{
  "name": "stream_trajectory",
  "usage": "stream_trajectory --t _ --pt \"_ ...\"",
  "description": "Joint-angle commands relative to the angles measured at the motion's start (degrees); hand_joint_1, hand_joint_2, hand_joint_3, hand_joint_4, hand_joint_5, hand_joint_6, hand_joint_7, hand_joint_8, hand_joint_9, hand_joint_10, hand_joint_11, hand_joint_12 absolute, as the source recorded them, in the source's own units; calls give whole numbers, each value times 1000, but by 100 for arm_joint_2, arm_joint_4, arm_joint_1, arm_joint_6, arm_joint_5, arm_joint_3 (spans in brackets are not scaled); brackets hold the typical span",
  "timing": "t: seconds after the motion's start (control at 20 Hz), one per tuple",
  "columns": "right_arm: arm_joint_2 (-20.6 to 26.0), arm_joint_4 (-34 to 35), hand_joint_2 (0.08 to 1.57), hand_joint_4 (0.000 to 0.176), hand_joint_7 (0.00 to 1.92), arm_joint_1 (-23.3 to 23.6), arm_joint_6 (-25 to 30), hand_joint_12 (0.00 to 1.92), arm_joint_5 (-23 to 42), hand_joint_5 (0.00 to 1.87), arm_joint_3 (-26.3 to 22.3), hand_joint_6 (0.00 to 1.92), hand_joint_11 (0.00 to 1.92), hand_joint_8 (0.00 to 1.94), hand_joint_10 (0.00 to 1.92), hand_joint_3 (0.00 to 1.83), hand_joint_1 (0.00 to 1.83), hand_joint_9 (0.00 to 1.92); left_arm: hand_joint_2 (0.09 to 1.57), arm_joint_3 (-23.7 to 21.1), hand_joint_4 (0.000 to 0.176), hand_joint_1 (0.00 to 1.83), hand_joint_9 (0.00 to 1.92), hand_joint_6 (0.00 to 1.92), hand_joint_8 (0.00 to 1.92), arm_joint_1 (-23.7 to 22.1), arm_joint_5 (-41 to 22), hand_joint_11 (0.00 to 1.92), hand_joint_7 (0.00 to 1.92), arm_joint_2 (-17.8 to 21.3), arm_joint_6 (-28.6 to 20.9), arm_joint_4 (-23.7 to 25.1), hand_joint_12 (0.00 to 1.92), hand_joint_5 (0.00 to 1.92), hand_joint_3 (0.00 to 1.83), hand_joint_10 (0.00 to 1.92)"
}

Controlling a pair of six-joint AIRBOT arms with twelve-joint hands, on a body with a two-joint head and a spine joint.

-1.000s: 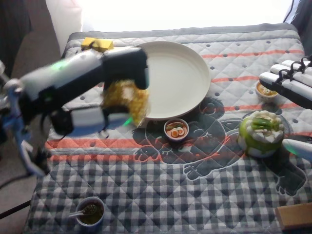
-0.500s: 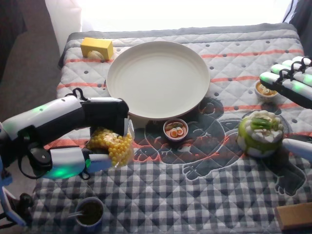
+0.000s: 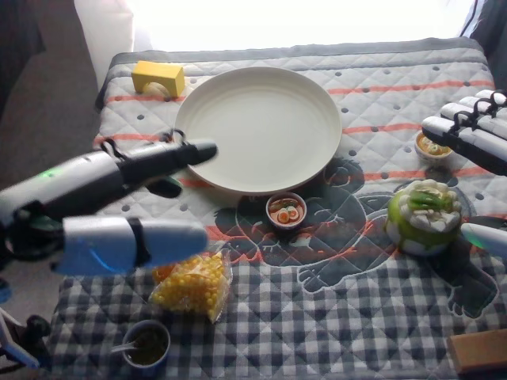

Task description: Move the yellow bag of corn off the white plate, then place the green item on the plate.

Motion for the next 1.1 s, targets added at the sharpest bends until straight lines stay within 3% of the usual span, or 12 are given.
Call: stream_trajectory --t 0.0,0.1,0.15,0.35,0.4,0.45,0.5,0.55,0.7,0.95,1.0,1.05 --pt "11 -57 1332 24 0 31 52 9 697 0 12 0 19 0 0 0 443 0 1193 38 0 383 58 2 4 -40 -981 0 87 33 -52 -154 1103 154 10 41" --pt "26 -159 1327 16 0 32 190 20 703 0 14 0 37 0 0 0 446 0 1208 97 0 399 75 1 5 -28 -1272 0 100 19 -49 -374 1213 140 6 42" --pt "42 -251 1283 0 0 33 316 421 712 0 16 0 1 0 8 20 545 11 1232 135 0 384 80 0 1 -28 -1482 0 94 -37 -47 -504 1263 119 9 35" --pt "54 -550 1249 0 3 31 756 689 703 0 84 0 0 0 17 0 528 74 1232 256 0 426 1 1 0 -33 -2176 0 1 -213 -57 -877 674 6 0 0" --pt "50 -564 1223 0 22 31 757 790 670 0 85 0 0 1 18 0 506 107 1236 276 34 485 0 0 0 -33 -2345 0 0 -254 -81 -957 188 0 0 0" --pt "32 -565 1206 0 24 31 757 833 595 0 100 0 0 1 16 0 516 114 1247 371 55 489 0 0 0 -34 -2574 0 0 -344 -311 -1001 208 0 1 0" --pt "2 -571 1200 0 20 31 757 848 528 0 126 0 0 0 13 0 537 110 1249 487 109 496 0 0 0 -34 -2742 0 0 -435 -610 -1016 60 0 1 0" --pt "-33 -572 1198 11 3 32 757 815 430 0 160 0 0 0 7 0 551 99 1249 600 117 488 0 0 0 -37 -2889 13 0 -531 -880 -1042 42 0 1 0" --pt "-213 -581 1176 0 29 133 757 930 94 0 325 0 0 2 19 0 590 146 1283 681 40 428 0 0 0 -42 -3102 0 0 -647 -1022 -1108 0 0 11 0" --pt "-662 -658 1189 0 49 561 757 1091 -549 1 745 0 0 9 7 0 675 144 1289 675 40 496 0 0 0 -27 -3139 0 0 -657 -1022 -1171 0 0 5 0" --pt "-732 -674 1189 0 271 621 757 1385 -637 145 805 29 0 37 175 2 809 328 1283 675 37 495 0 0 0 -25 -3121 0 0 -665 -1022 -1171 0 0 1 0" --pt "-777 -697 1218 0 479 665 757 1613 -701 378 841 295 323 554 930 7 1019 504 1283 674 42 496 0 0 0 -11 -3133 0 0 -667 -1023 -1174 0 0 1 0"
